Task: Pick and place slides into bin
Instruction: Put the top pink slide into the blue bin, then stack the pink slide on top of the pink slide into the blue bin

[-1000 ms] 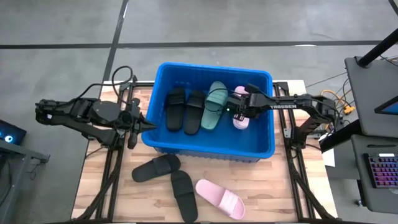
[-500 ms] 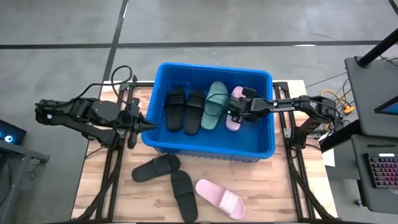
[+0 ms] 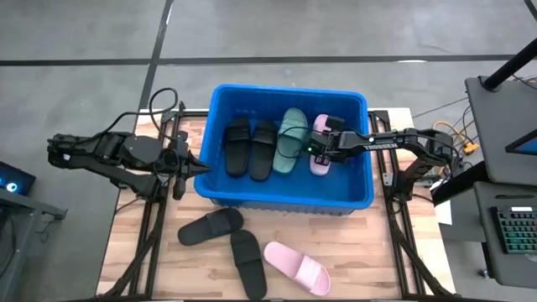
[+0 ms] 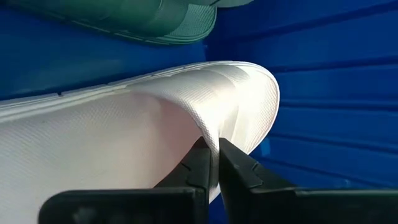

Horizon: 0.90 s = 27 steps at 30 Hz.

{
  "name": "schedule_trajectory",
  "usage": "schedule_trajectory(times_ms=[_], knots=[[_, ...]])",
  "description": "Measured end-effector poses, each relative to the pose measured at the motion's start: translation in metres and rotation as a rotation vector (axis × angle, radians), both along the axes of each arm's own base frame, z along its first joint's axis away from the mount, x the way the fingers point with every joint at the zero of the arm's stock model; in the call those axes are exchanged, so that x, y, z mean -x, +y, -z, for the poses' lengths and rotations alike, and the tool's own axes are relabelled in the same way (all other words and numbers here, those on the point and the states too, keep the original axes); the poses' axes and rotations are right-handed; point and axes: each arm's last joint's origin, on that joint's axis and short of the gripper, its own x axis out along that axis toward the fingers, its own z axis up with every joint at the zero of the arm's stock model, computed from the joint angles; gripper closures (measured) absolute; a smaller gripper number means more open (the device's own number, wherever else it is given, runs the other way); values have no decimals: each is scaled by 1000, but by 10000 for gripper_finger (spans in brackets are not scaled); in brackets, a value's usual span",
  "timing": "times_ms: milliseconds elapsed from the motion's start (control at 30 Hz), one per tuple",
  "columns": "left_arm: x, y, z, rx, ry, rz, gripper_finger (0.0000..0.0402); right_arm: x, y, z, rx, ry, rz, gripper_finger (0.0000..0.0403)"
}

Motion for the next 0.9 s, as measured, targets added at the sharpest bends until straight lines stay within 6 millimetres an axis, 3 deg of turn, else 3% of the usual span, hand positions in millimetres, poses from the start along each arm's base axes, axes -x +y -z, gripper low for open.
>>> schedule_trajectory(times_ms=[233,533,900], knots=[[0,0,0,0,0,0,402,0,0,0,-3,3,-7,358],[0,0,0,1,0,-1,402,-1,2,-1,-50,6,-30,283],[0,0,0,3,0,-1,402,-16,1,-52,-225,-101,-21,259]])
